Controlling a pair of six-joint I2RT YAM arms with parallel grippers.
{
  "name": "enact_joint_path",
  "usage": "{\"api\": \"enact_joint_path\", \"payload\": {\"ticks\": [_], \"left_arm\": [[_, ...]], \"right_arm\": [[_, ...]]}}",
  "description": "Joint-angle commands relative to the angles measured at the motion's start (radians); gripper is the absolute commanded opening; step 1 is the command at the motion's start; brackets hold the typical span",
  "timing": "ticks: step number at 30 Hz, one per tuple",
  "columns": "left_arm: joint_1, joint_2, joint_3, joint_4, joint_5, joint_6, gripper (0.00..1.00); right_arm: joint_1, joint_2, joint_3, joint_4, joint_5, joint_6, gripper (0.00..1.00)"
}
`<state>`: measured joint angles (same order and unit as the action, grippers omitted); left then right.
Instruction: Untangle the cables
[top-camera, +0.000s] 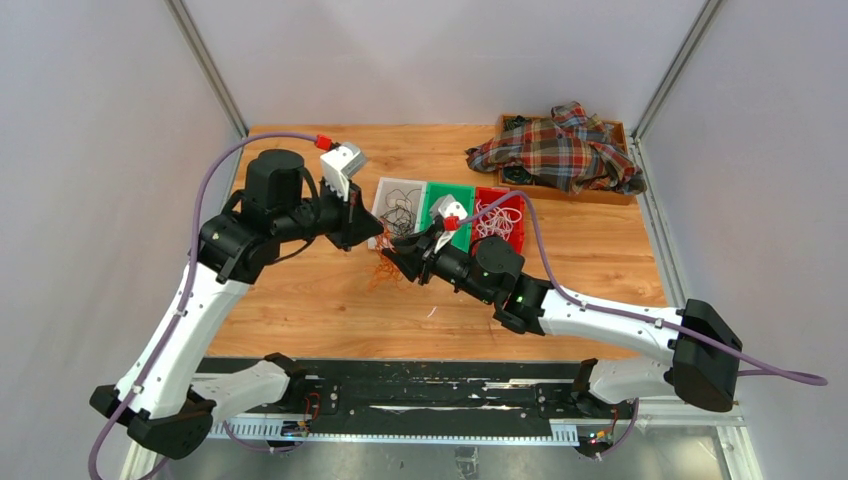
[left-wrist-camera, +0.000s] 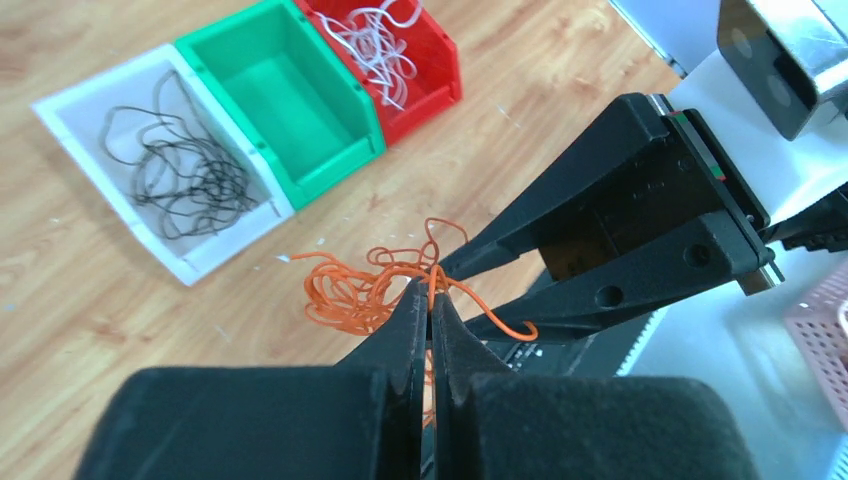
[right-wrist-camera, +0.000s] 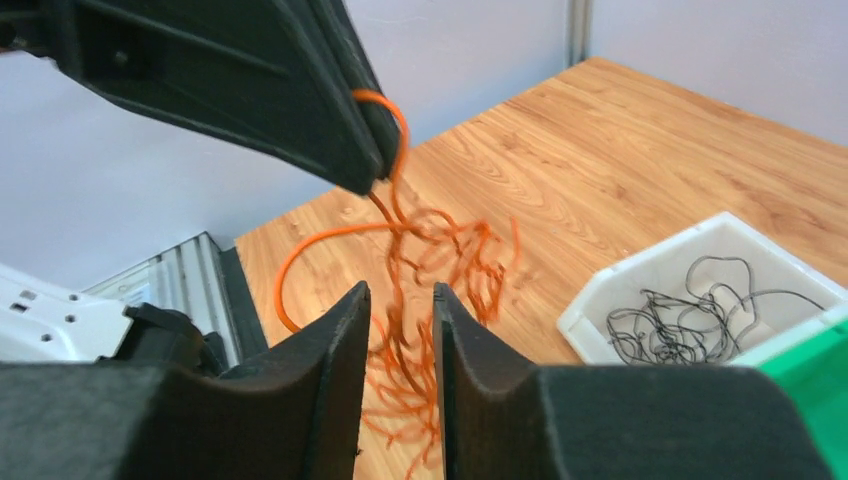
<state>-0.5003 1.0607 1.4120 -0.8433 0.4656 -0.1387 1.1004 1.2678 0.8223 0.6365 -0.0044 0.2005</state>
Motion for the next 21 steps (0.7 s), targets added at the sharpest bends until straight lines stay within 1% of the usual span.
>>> {"api": "enact_joint_path", "payload": {"ticks": [1,2,3,6,10,15,21], "left_arm": [[0.005,-0.040,0.041,0.041,-0.089,0.095,0.01],[0.005,-0.043,0.042,0.040,-0.088,0.107,0.01],[0.005,-0.045,0.039,0.039,-0.085,0.118,0.00],[0.005,-0.053,0.030,0.037,-0.063,0.130,0.00],[0.004,-0.047,0.031,0.011,-0.023,0.137,0.01],[0.005,-0.045,0.040,0.004,-0.006,0.139,0.00],[0.003,-0.035,0.060,-0.025,0.047,0.140,0.01]], "right_arm": [[0.018,-0.042,-0.014,0.004,0.138,0.059,0.39],[0.018,-0.048,-0.024,0.012,0.165,0.073,0.45],[0.017,-0.055,-0.031,0.019,0.191,0.089,0.48],[0.013,-0.059,-0.029,0.032,0.217,0.121,0.52],[0.013,-0.052,-0.008,0.065,0.207,0.141,0.57],[0.013,-0.031,0.016,0.094,0.182,0.149,0.59],[0.013,-0.004,0.028,0.124,0.182,0.170,0.59]]}}
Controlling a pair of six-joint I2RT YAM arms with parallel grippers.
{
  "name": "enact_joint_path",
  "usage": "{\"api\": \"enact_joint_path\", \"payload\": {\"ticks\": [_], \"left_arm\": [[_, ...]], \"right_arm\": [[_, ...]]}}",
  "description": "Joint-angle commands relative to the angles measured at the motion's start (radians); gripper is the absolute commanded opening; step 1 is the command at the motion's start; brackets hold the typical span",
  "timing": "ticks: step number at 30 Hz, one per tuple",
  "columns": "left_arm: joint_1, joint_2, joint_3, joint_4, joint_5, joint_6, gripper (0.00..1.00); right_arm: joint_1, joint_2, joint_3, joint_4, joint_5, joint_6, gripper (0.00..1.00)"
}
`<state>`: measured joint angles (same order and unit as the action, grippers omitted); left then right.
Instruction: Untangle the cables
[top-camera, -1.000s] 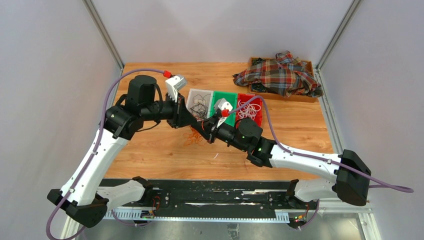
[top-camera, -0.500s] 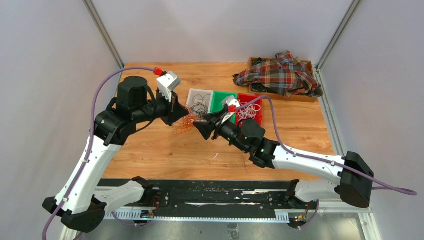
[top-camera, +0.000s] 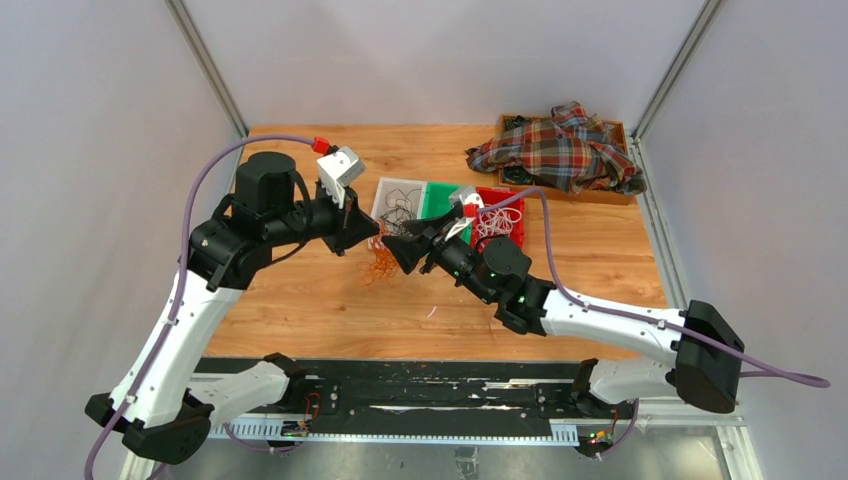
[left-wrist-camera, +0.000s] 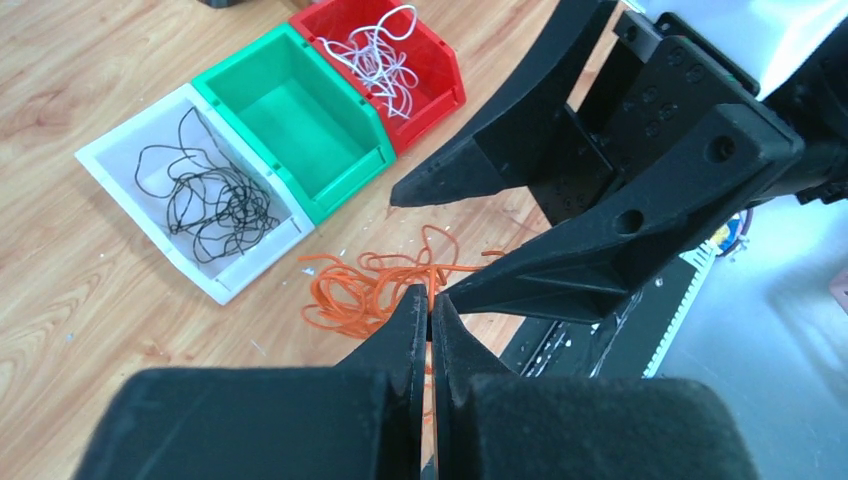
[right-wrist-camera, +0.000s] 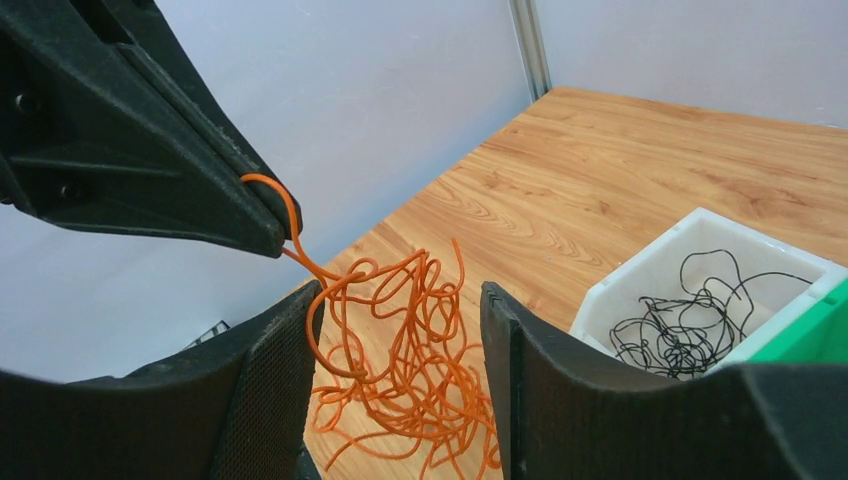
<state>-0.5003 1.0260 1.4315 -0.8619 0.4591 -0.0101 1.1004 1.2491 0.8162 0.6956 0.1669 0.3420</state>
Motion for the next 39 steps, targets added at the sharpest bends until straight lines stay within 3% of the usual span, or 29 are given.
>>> {"api": "enact_joint_path", "payload": {"ticks": [1,12,18,26,39], "left_arm": [[0.003,-0.001,0.041,-0.008,0.059,0.012,0.01],[0.003,0.016,0.055,-0.053,0.169,0.010,0.00],[0.003,0.033,0.071,-0.056,0.194,0.010,0.00],[0.003,0.071,0.161,-0.069,0.250,0.021,0.00],[0.003,0.113,0.321,-0.076,0.340,0.010,0.00]], "right_arm": [[0.013,0.019,0.029,0.079,0.012,0.034,0.59],[0.012,0.038,0.023,0.170,0.099,0.077,0.55],[0.012,0.077,0.041,0.190,0.046,0.095,0.56],[0.012,0.200,0.037,0.289,-0.034,0.160,0.57],[0.004,0.304,-0.038,0.272,0.014,0.136,0.56]]}}
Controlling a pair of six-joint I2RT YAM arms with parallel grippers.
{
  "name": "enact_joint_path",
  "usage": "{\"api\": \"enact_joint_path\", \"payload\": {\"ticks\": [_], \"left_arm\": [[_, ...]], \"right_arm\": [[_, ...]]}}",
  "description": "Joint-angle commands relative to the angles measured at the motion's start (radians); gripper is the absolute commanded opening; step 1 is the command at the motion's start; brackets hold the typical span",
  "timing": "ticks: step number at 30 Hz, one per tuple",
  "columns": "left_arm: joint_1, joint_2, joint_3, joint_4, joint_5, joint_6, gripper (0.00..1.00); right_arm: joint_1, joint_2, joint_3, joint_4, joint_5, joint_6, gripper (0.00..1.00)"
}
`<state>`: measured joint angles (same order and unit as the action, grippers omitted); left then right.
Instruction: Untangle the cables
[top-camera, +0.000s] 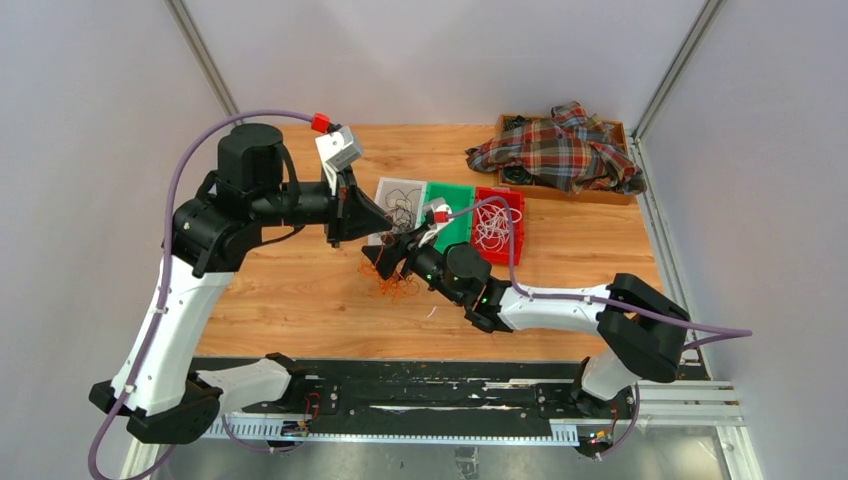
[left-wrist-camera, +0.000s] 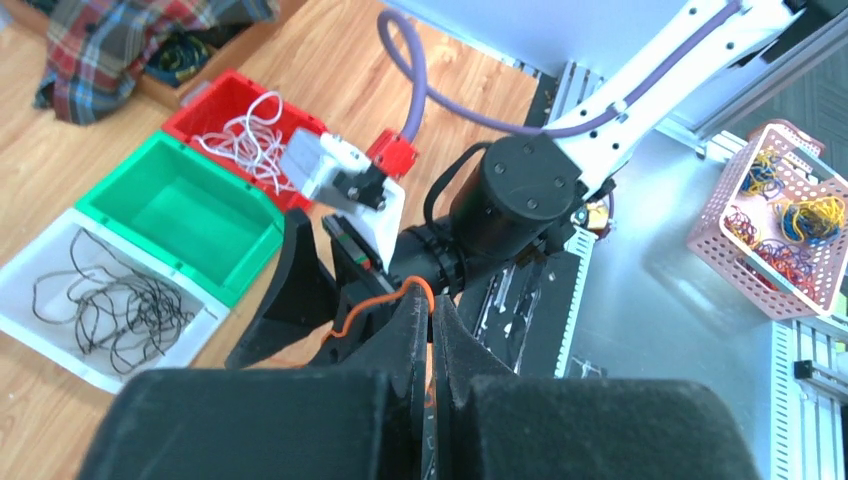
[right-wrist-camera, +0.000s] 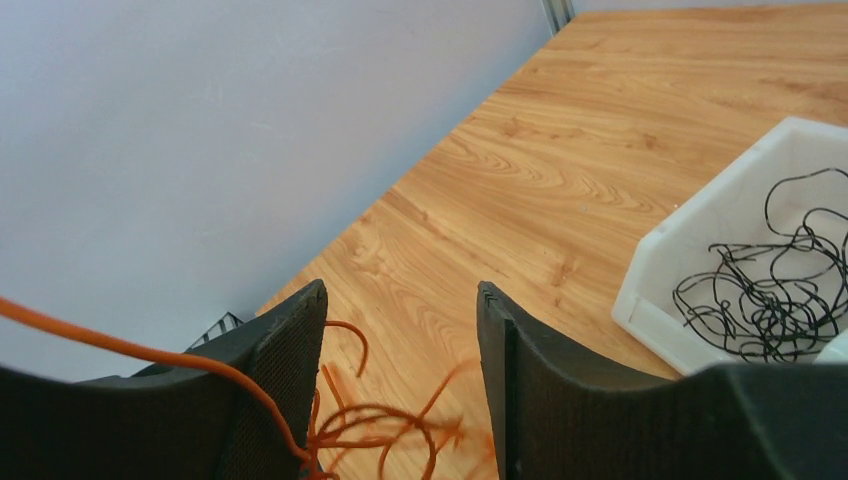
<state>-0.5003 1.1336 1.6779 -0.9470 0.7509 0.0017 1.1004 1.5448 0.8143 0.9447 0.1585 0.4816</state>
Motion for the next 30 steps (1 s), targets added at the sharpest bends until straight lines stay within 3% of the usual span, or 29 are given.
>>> {"api": "enact_joint_path", "payload": {"ticks": [1,12,25,30], "left_arm": [[0.003,0.009,0.091,0.010,0.047,-0.002,0.00],[0.003,0.063,0.279,0.010,-0.040,0.059,0.00],[0.003,0.120,0.476,0.009,-0.165,0.152,0.00],[0.003,0.166,0.616,0.011,-0.246,0.191,0.01]], "right_arm": [[0.004,0.010,-0.046,0.019,0.023,-0.007,0.56],[0.004,0.043,-0.202,0.029,0.080,0.020,0.52],[0.007,0.061,-0.288,0.054,0.105,0.030,0.53],[0.009,0.067,-0.305,0.061,0.115,0.035,0.53]]}}
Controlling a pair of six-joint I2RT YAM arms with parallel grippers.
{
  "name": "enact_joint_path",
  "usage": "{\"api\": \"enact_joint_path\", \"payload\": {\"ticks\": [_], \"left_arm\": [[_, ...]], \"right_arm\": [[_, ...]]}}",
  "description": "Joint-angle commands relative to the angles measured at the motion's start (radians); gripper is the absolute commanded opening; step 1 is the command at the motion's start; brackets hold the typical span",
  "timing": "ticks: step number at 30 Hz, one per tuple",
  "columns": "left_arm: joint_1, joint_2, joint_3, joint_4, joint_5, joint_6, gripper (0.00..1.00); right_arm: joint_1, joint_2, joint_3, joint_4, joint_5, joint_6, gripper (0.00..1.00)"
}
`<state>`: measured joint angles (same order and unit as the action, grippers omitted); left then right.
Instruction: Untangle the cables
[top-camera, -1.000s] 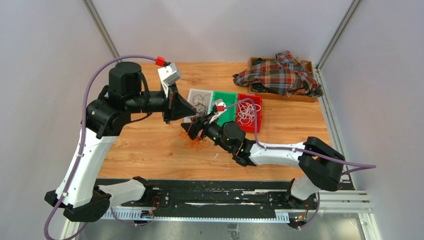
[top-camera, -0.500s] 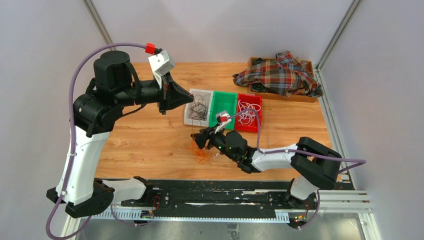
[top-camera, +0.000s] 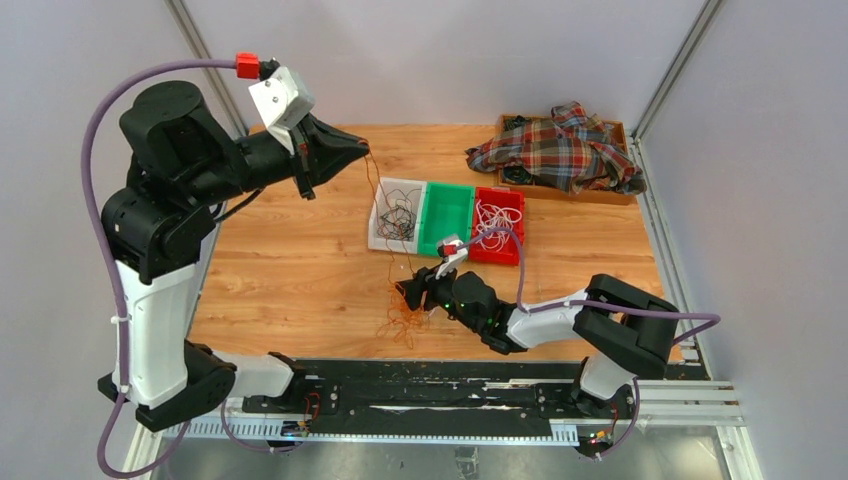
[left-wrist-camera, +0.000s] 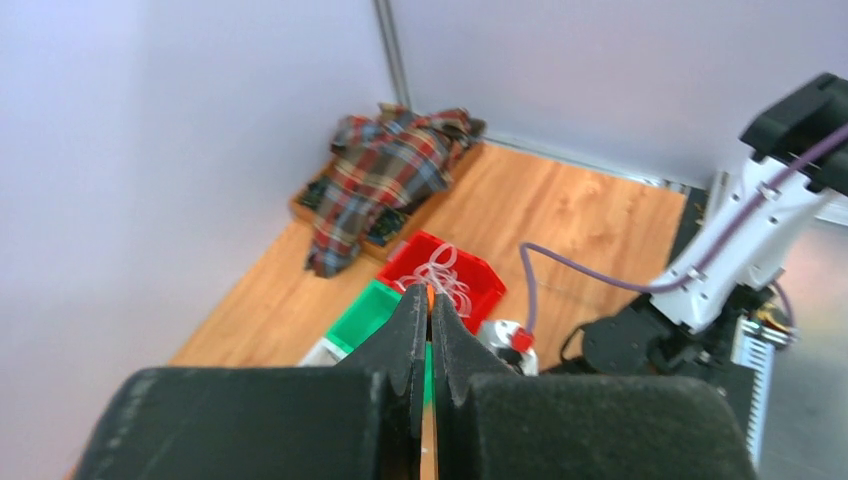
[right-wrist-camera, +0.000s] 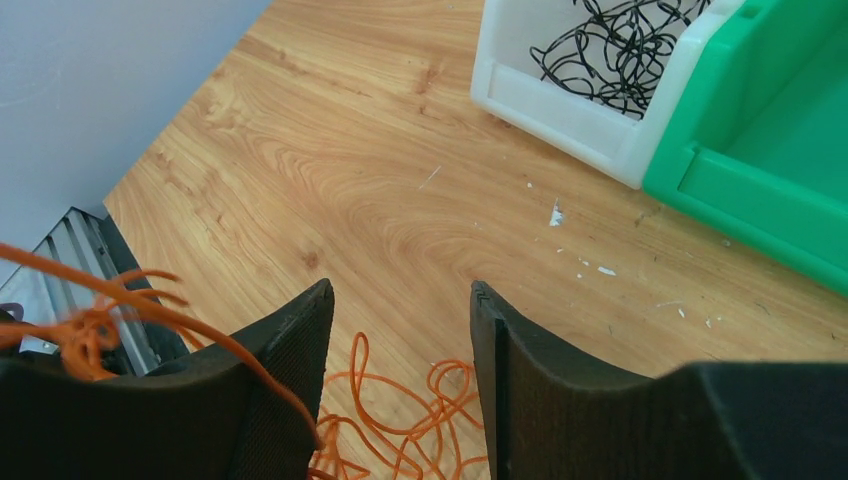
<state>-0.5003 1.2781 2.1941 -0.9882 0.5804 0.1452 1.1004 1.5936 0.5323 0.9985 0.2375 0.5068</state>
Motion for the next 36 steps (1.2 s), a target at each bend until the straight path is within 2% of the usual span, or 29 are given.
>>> {"api": "enact_joint_path", "payload": {"ticks": [1,5,8,21,31,36], "left_arm": [[0.003,0.031,0.125,0.052,-0.086,0.055,0.00],[0.003,0.058,0.207,0.061,-0.134,0.090,0.01],[0.002,0.047,0.204,0.118,-0.179,0.111,0.00],[0.003,-0.068,0.002,0.558,-0.509,0.211,0.00],[0.003,-0.070,-0.001,0.530,-0.476,0.203,0.00],[0.003,-0.098,-0.073,0.488,-0.400,0.179,0.00]], "right_arm": [[0.010,0.021,-0.023,0.009,0.036,0.010,0.53],[0.016,0.034,-0.025,0.014,0.042,0.009,0.53],[0.018,0.045,-0.028,0.016,0.053,0.008,0.54],[0.024,0.040,-0.041,0.017,0.089,-0.012,0.57],[0.023,0.019,-0.037,0.017,0.089,-0.019,0.57],[0.008,-0.092,0.015,-0.102,0.086,-0.052,0.59]]}}
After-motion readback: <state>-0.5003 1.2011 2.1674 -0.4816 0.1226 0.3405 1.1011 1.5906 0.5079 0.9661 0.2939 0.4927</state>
